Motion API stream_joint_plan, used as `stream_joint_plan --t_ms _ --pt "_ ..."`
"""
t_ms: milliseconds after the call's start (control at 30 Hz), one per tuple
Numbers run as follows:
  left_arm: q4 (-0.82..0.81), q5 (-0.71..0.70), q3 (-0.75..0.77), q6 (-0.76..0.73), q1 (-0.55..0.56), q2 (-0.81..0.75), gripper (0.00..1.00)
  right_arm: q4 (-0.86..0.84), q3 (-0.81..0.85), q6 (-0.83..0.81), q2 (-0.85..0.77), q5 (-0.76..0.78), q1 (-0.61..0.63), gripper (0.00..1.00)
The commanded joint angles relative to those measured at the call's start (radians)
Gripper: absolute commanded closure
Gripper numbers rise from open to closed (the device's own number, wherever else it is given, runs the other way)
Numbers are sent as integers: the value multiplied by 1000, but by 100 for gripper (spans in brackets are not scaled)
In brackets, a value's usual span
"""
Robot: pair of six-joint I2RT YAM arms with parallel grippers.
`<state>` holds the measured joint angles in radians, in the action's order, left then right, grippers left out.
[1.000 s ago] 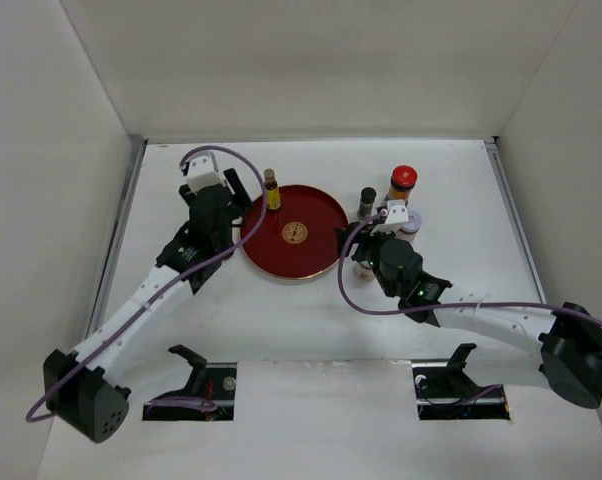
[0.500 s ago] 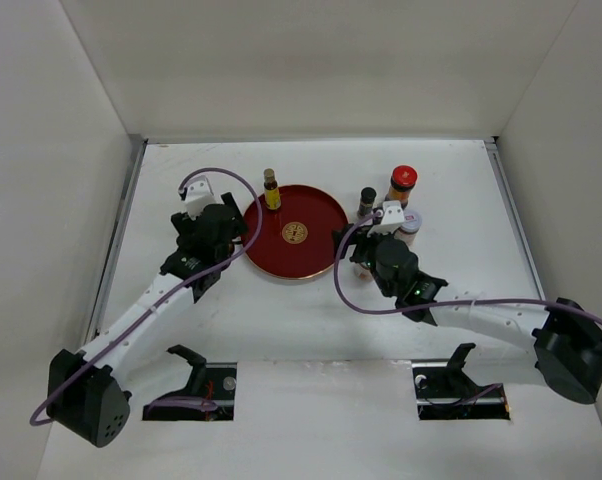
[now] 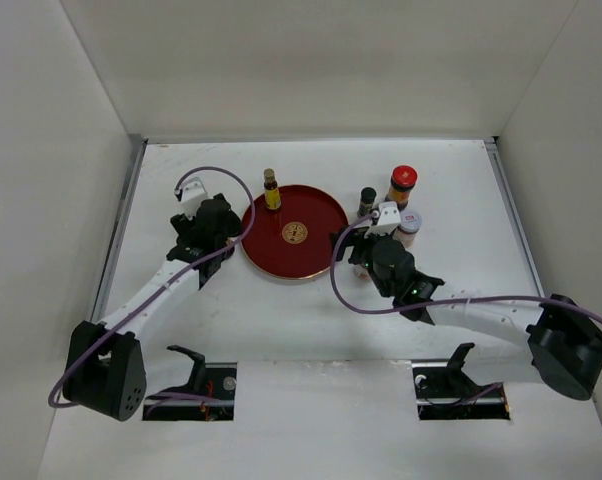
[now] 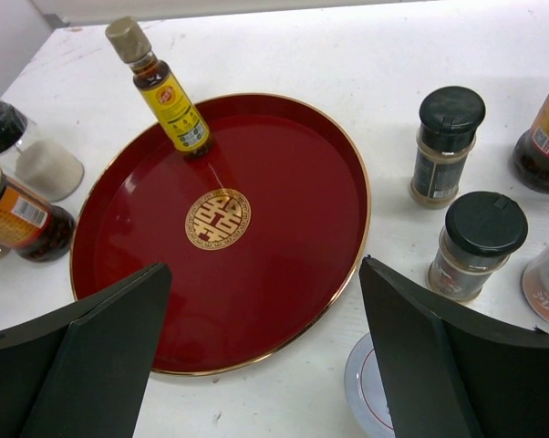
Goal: Organize the condiment bottles
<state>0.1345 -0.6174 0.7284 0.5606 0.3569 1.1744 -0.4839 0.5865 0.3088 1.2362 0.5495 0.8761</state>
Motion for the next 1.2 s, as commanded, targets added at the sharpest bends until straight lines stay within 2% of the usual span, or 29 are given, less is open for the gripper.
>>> stream_joint_plan --t_ms 0,133,300,467,600,767,1000,1167 --pt "-85 50 -1 24 -26 10 28 -53 32 -4 12 -10 -4 9" --pt "-98 61 0 25 -31 21 34 -53 33 -8 13 -10 -4 9" --pt "-101 54 0 24 -14 -1 57 -53 32 -8 11 -10 -4 9" --pt "-70 21 11 15 13 -111 64 -53 32 -8 11 -10 -4 9" --pt "-33 -48 64 -11 70 -185 66 -53 30 -8 11 -10 -4 9" --pt "-36 -74 135 -39 150 -174 67 -53 27 -8 5 -10 -4 9" --pt "-114 -30 244 -36 195 14 68 -53 24 -7 0 -10 -4 9" --pt "-165 5 339 -68 176 160 68 -53 24 -8 0 -10 -4 9"
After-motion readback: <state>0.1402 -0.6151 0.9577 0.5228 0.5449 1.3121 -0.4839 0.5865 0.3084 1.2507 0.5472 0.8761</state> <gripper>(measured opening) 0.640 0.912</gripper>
